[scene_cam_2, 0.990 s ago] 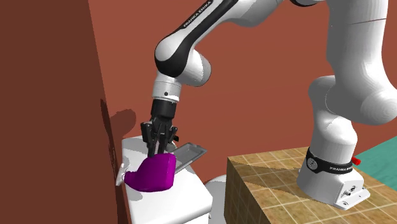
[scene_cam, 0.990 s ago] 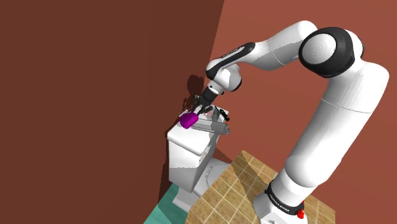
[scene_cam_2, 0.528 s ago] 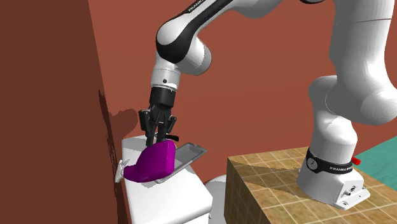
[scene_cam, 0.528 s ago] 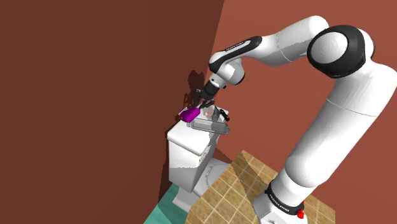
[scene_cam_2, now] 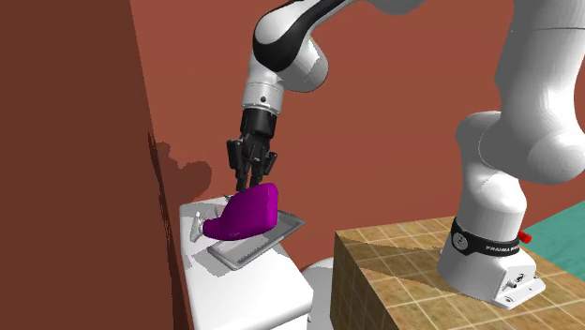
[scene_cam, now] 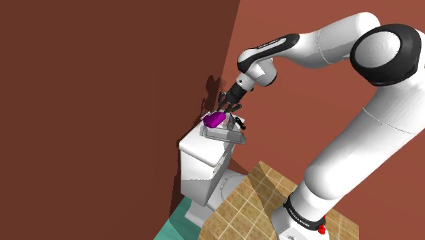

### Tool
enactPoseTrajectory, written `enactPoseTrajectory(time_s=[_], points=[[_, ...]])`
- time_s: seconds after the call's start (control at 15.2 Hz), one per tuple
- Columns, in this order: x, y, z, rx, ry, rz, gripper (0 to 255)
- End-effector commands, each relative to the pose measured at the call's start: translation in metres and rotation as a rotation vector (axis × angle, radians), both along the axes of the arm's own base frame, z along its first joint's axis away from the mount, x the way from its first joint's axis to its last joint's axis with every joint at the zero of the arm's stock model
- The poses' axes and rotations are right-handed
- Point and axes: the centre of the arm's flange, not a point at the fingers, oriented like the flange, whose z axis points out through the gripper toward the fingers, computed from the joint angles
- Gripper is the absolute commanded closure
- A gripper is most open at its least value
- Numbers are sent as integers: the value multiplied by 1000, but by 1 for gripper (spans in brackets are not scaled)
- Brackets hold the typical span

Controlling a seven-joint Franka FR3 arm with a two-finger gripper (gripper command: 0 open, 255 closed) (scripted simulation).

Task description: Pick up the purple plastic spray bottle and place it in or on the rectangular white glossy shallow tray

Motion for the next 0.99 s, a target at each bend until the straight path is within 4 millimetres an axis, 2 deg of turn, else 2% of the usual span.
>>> enactPoseTrajectory(time_s=[0.0, 0.4, 0.46, 0.92], points=[[-22, -10, 7, 1, 0, 1, 255], [-88, -49, 29, 1, 0, 1, 255], [-93, -52, 31, 1, 0, 1, 255], [-93, -52, -6, 1, 0, 1, 255]])
